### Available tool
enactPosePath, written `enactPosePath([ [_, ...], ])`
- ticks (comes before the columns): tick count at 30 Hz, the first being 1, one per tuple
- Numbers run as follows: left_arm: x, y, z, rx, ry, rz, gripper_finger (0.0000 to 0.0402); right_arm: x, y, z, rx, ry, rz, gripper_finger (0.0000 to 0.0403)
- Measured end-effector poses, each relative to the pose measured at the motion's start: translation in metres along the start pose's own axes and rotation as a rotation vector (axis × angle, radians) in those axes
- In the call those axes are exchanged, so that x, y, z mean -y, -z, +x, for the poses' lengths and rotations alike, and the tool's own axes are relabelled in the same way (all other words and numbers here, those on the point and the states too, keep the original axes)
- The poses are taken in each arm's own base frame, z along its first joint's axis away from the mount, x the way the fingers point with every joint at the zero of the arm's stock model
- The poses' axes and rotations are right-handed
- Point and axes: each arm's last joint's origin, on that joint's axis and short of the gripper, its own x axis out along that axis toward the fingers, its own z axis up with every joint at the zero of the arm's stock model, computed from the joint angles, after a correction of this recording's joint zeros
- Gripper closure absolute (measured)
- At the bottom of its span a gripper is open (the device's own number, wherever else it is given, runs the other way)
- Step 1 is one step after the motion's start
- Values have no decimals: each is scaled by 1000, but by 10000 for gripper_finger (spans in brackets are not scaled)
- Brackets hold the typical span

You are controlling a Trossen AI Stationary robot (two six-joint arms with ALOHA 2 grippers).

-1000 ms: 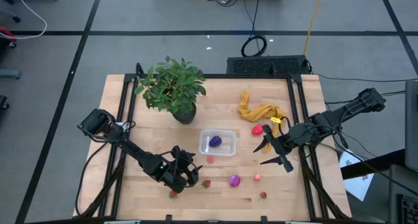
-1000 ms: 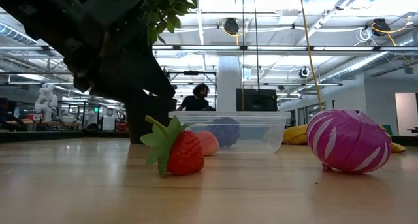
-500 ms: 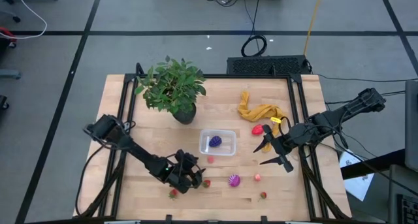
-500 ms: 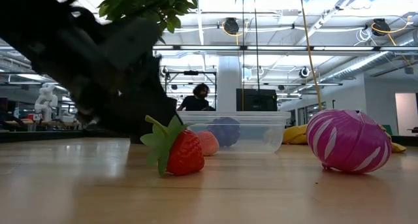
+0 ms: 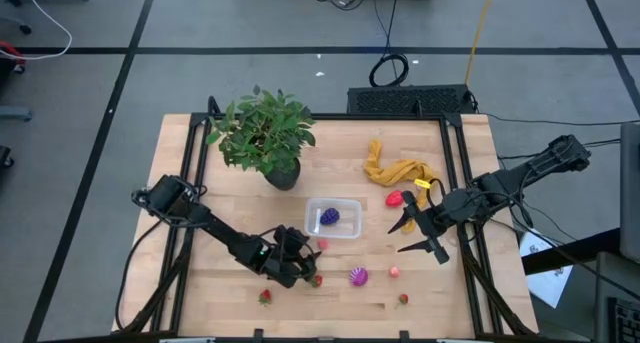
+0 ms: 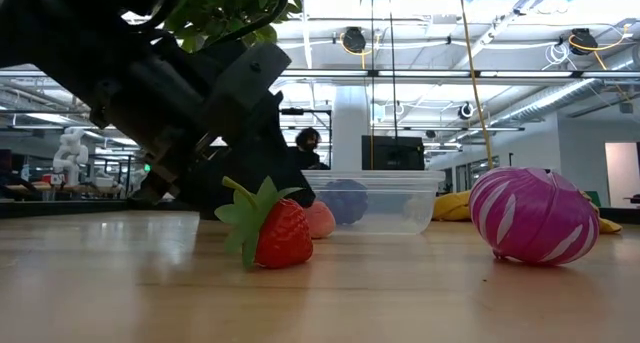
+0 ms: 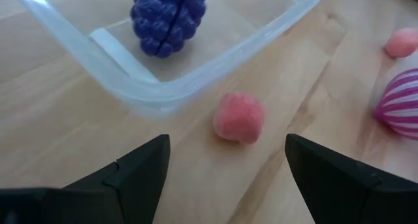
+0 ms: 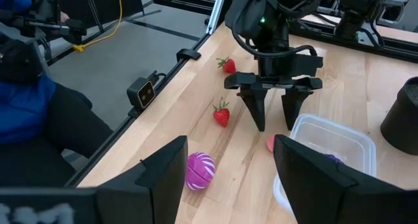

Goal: Pick and placing Produce into tupperware
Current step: Put the top peach into the bin

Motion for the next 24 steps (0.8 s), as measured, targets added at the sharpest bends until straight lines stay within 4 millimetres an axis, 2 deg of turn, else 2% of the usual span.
enactPosePath([
  [24, 2, 8, 12, 16, 28, -80, 94, 0, 1, 0, -6, 0, -2, 184],
])
